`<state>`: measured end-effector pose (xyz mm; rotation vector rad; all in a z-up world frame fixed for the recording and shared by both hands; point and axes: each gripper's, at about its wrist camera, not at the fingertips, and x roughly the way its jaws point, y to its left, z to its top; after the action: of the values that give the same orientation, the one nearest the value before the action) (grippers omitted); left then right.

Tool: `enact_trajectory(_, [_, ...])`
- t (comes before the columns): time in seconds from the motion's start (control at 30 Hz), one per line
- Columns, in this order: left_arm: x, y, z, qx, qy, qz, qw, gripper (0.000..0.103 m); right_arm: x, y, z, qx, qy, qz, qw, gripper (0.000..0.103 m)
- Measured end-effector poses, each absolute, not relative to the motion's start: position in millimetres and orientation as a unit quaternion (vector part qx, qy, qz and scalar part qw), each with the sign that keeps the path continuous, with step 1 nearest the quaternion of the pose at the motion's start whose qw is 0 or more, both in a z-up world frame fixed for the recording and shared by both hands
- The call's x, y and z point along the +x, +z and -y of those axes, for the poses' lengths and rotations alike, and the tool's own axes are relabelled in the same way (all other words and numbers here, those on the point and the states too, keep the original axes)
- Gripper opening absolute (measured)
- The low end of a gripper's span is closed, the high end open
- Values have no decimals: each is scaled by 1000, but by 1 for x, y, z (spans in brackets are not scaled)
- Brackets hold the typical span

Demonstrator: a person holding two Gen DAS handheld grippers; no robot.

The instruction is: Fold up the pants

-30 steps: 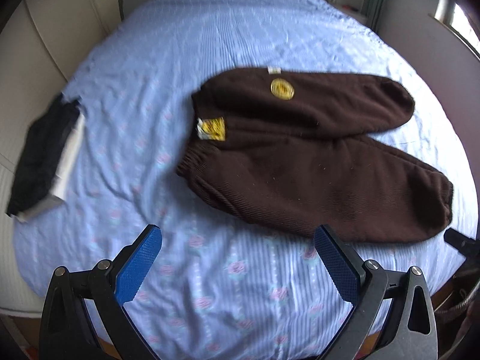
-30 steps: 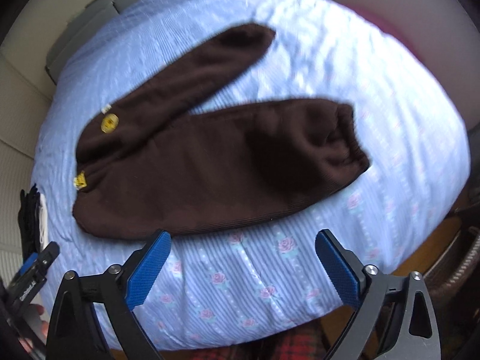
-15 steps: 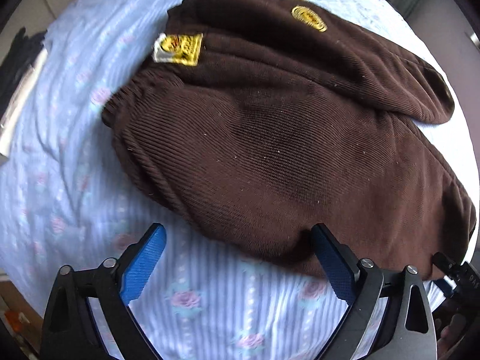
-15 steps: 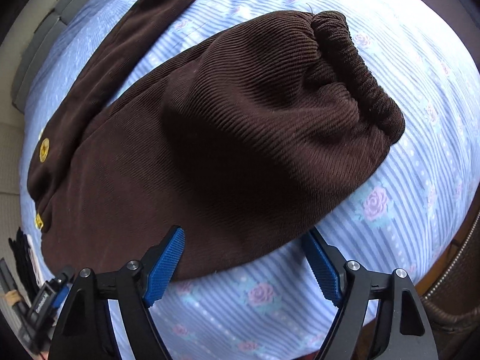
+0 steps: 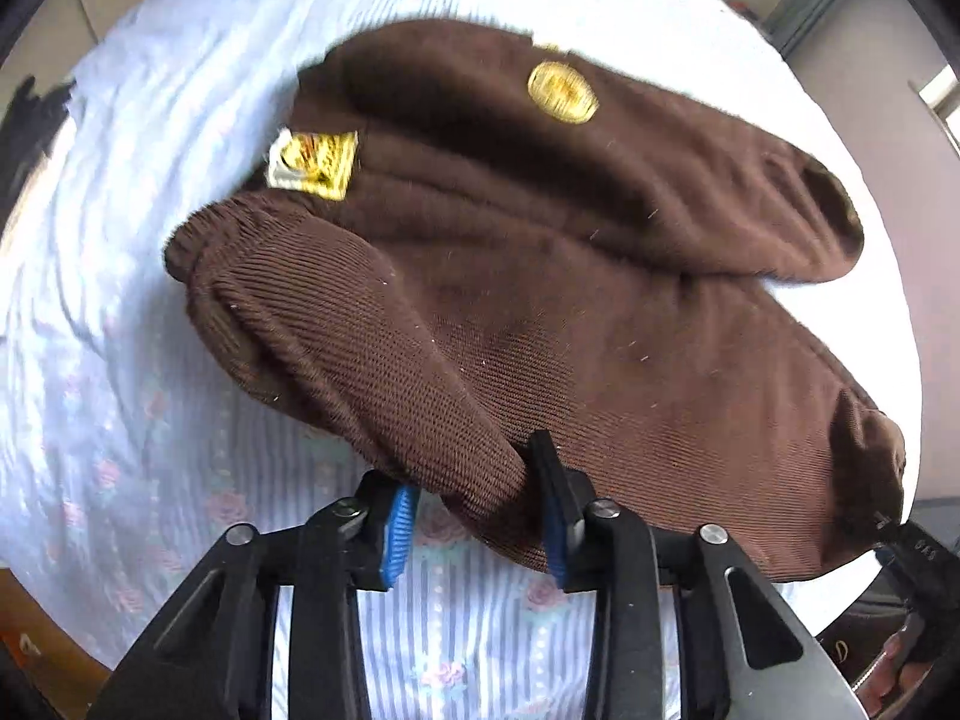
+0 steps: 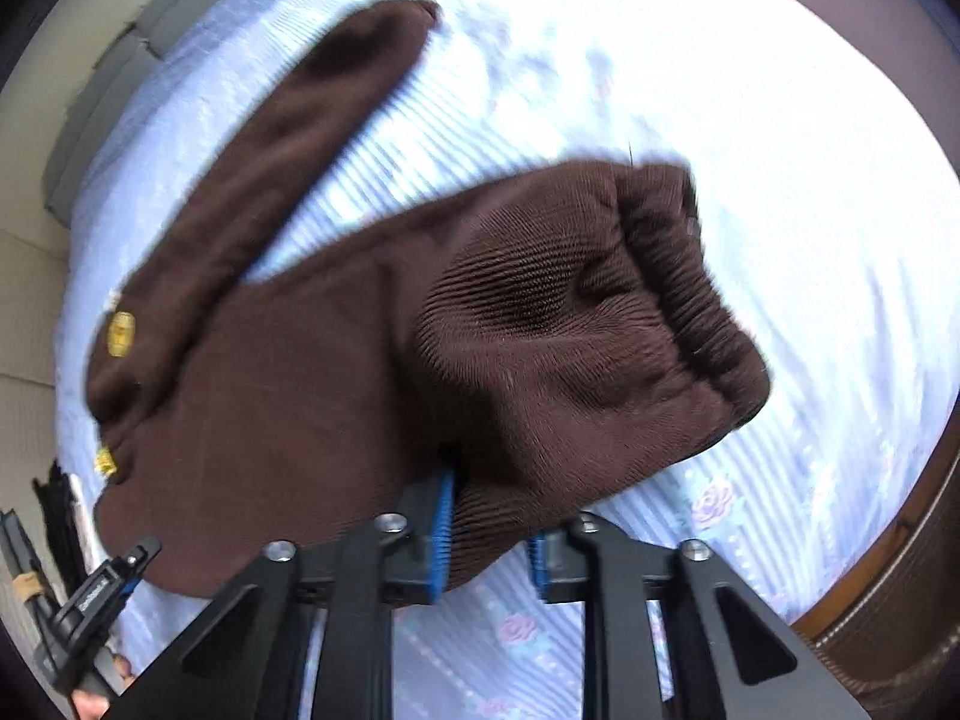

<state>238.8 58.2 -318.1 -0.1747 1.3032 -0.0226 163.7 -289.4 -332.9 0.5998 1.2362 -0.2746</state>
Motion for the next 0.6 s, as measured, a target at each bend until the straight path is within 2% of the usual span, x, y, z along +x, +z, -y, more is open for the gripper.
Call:
enact_trajectory(0.17, [230,-263,-67,-72,-6,-571,818,28,167,-261,287,283,-98,-529,794,16])
enact_trajectory(0.4, [215,-190,-73,-59,-17,-539,840,26,158,-174,295,292,-46,-484,824,15])
enact_trajectory(0.6, [206,-184,-70,-62,-13,-574,816,26,159,-149,298,269,-32,-501,822,15])
